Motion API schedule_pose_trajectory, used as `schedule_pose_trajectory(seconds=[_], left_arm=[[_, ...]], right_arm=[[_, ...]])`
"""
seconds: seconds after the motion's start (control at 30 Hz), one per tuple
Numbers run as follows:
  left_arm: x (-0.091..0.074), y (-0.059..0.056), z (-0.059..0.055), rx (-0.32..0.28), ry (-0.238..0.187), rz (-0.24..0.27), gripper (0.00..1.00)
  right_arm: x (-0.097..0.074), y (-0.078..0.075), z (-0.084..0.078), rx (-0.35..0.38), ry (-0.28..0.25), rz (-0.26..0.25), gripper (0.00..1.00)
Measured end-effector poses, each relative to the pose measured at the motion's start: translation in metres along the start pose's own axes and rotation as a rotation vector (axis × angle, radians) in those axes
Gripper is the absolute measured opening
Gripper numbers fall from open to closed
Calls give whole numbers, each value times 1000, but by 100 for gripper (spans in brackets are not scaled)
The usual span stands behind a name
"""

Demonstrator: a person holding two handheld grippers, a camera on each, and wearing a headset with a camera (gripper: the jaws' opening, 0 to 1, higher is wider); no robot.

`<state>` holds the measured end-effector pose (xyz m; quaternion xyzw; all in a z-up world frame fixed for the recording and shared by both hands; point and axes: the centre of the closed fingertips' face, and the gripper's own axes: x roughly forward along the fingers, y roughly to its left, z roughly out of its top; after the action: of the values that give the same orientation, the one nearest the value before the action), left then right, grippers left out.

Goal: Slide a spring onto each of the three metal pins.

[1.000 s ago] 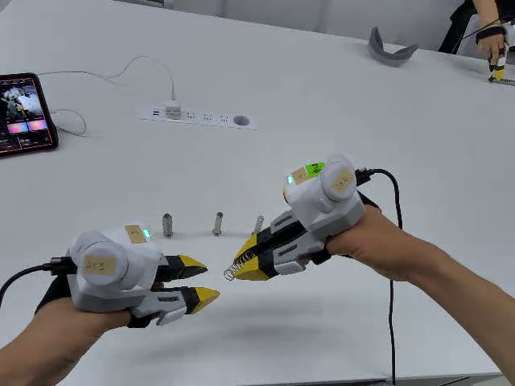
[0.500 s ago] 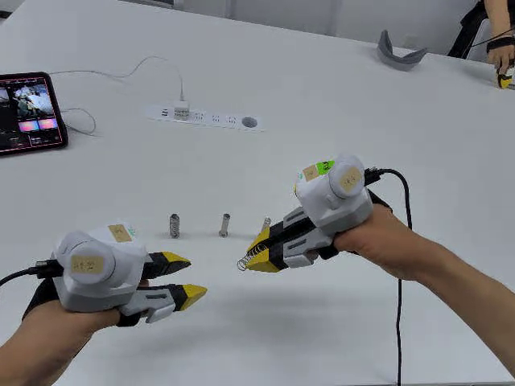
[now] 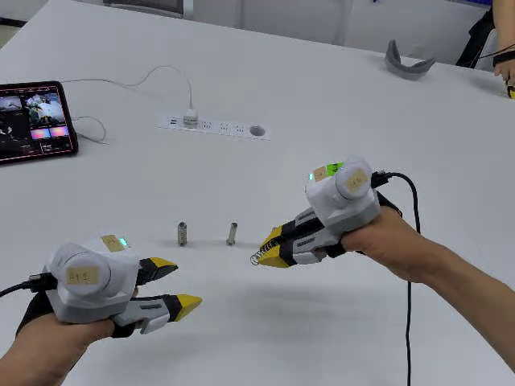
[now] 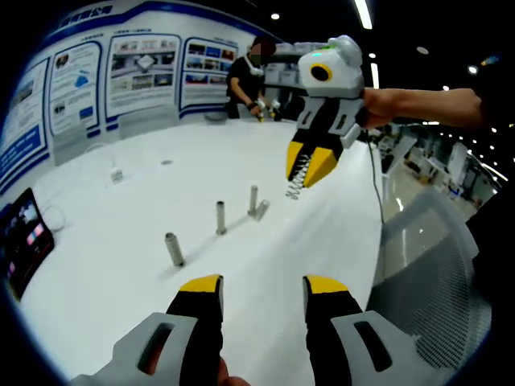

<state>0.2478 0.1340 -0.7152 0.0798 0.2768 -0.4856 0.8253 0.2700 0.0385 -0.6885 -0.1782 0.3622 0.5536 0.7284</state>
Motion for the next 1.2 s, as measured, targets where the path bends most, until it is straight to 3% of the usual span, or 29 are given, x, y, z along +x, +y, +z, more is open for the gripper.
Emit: schedule_pose_trajectory(seconds=[0.37,0.77,1.2], left_arm=[[-11,13,-8,-38,-3,57,47],[-32,27,-16,-73,-13,123,52],[-41,32,-14,-109,-36,158,57]], right_arm=[[7,-23,1,13,23,-35,13],[18,-44,8,-28,52,-38,13],[23,-72,10,-32,85,-74,13]])
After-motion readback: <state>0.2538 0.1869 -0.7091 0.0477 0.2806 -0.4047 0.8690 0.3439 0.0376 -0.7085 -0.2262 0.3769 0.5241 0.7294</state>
